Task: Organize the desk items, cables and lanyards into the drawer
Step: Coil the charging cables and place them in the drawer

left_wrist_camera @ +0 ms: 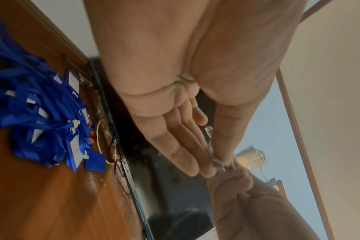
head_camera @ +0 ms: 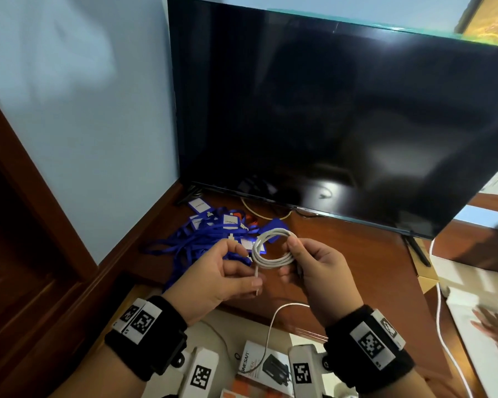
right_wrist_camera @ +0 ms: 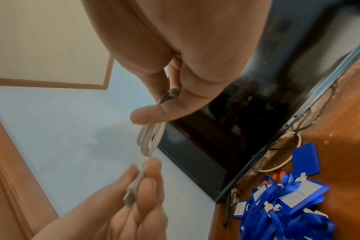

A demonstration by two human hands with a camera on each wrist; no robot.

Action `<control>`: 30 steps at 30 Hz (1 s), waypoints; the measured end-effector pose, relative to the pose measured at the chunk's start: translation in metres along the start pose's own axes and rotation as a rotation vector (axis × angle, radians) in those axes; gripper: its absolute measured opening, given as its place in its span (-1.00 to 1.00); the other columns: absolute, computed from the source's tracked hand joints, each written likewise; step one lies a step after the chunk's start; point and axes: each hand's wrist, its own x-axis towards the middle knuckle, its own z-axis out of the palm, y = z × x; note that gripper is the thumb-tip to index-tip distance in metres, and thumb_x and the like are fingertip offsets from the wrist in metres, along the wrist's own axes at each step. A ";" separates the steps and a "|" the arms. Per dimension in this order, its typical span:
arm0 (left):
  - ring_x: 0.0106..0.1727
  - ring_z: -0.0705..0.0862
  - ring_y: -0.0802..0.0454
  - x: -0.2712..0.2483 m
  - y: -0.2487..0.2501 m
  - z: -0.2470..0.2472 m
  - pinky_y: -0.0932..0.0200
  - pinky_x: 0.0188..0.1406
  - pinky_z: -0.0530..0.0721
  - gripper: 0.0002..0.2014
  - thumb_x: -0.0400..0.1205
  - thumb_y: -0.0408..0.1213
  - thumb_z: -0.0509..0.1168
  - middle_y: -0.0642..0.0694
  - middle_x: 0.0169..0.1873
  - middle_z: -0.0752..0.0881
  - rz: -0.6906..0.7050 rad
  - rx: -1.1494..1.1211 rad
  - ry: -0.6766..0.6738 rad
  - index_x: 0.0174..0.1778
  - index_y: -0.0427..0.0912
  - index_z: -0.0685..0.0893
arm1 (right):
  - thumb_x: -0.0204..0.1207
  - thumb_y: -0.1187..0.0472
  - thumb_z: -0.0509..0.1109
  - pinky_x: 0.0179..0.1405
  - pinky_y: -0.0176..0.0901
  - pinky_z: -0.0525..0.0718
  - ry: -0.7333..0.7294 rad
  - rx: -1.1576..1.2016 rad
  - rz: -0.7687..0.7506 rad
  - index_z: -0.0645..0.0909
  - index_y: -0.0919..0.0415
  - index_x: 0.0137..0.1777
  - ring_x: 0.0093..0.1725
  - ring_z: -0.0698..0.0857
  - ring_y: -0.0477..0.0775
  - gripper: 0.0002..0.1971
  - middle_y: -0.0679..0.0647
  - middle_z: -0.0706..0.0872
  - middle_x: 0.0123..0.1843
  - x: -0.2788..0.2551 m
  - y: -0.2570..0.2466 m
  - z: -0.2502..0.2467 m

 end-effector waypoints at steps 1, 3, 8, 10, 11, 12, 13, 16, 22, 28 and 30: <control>0.04 0.84 -0.29 -0.003 -0.001 -0.003 -0.02 0.00 0.84 -0.50 0.54 -0.59 0.53 -0.42 -0.04 0.85 -0.004 0.024 -0.011 0.28 -0.30 0.43 | 0.71 0.17 0.39 -0.42 -0.21 0.74 0.016 0.009 0.002 0.77 0.28 -0.10 -0.47 0.71 0.03 -0.77 0.22 0.77 -0.36 0.001 0.001 0.000; -0.04 0.84 -0.22 -0.008 -0.001 -0.010 0.04 -0.02 0.80 -0.47 0.51 -0.51 0.55 -0.43 -0.03 0.85 -0.008 0.074 -0.034 0.31 -0.33 0.43 | 0.72 0.20 0.38 -0.44 -0.23 0.74 0.043 0.029 0.006 0.75 0.32 -0.10 -0.47 0.71 0.02 -0.77 0.22 0.77 -0.36 0.002 0.004 -0.001; -0.05 0.87 -0.14 -0.014 -0.003 -0.026 0.07 0.04 0.78 -0.58 0.62 -0.56 0.47 -0.41 -0.03 0.85 0.003 0.186 -0.002 0.34 -0.25 0.51 | 0.72 0.21 0.39 -0.38 -0.18 0.79 0.011 -0.059 0.001 0.77 0.32 -0.06 -0.41 0.75 0.04 -0.78 0.21 0.80 -0.32 0.003 0.012 0.006; -0.05 0.85 -0.08 -0.013 -0.004 -0.027 0.05 0.06 0.77 -0.60 0.66 -0.52 0.45 -0.37 -0.09 0.85 0.021 0.207 0.022 0.37 -0.19 0.54 | 0.73 0.21 0.38 -0.38 -0.18 0.79 -0.018 -0.074 0.007 0.77 0.36 -0.01 -0.40 0.75 0.04 -0.78 0.25 0.81 -0.27 0.003 0.013 0.013; -0.08 0.83 -0.07 -0.013 -0.004 -0.027 0.06 0.06 0.77 -0.61 0.68 -0.48 0.45 -0.32 -0.13 0.84 0.022 0.202 0.037 0.39 -0.16 0.56 | 0.73 0.22 0.38 -0.39 -0.19 0.78 -0.034 -0.079 0.009 0.77 0.38 0.02 -0.40 0.75 0.03 -0.78 0.27 0.82 -0.25 0.004 0.014 0.017; -0.11 0.80 -0.08 -0.013 -0.004 -0.027 0.07 0.03 0.77 -0.62 0.69 -0.43 0.45 -0.29 -0.17 0.83 0.016 0.185 0.055 0.40 -0.13 0.58 | 0.73 0.22 0.37 -0.39 -0.19 0.78 -0.055 -0.085 0.012 0.78 0.38 0.04 -0.39 0.75 0.03 -0.77 0.27 0.83 -0.23 0.004 0.014 0.020; -0.13 0.78 -0.08 -0.013 -0.003 -0.027 0.08 0.00 0.76 -0.63 0.69 -0.37 0.46 -0.27 -0.20 0.81 0.000 0.160 0.074 0.40 -0.11 0.60 | 0.73 0.21 0.38 -0.39 -0.20 0.78 -0.078 -0.094 0.016 0.78 0.37 0.05 -0.39 0.75 0.02 -0.77 0.26 0.84 -0.22 0.004 0.014 0.024; -0.16 0.77 -0.10 -0.012 -0.003 -0.030 0.02 -0.04 0.77 -0.69 0.70 -0.17 0.46 -0.24 -0.20 0.81 -0.091 0.086 0.113 0.34 -0.11 0.68 | 0.72 0.17 0.38 -0.36 -0.18 0.79 -0.149 -0.135 0.038 0.79 0.31 0.03 -0.37 0.76 0.03 -0.78 0.23 0.86 -0.22 0.003 0.016 0.034; -0.16 0.77 -0.06 -0.011 -0.017 -0.054 0.00 0.00 0.74 -0.75 0.74 -0.16 0.40 -0.14 -0.15 0.84 -0.134 0.080 0.170 0.18 -0.28 0.77 | 0.72 0.17 0.39 -0.37 -0.16 0.77 -0.242 -0.182 0.134 0.73 0.39 -0.01 -0.38 0.78 0.09 -0.75 0.27 0.83 -0.30 0.006 0.031 0.054; -0.25 0.75 0.07 -0.023 -0.040 -0.096 0.08 -0.13 0.74 -0.90 0.67 -0.20 0.52 -0.17 -0.23 0.86 -0.115 0.314 0.246 -0.04 -0.14 0.86 | 0.65 0.12 0.51 -0.28 0.08 0.80 -0.257 -0.399 0.078 0.69 0.18 0.05 -0.33 0.82 0.19 -0.86 0.20 0.86 -0.23 0.011 0.081 0.069; -0.27 0.76 0.04 -0.031 -0.050 -0.111 0.10 -0.23 0.77 -0.89 0.65 -0.23 0.55 -0.27 -0.23 0.85 -0.137 0.411 0.263 -0.01 -0.19 0.84 | 0.63 0.13 0.53 -0.31 -0.02 0.73 -0.285 -0.489 0.067 0.69 0.20 -0.01 -0.40 0.75 0.00 -0.85 0.16 0.85 -0.27 0.009 0.104 0.074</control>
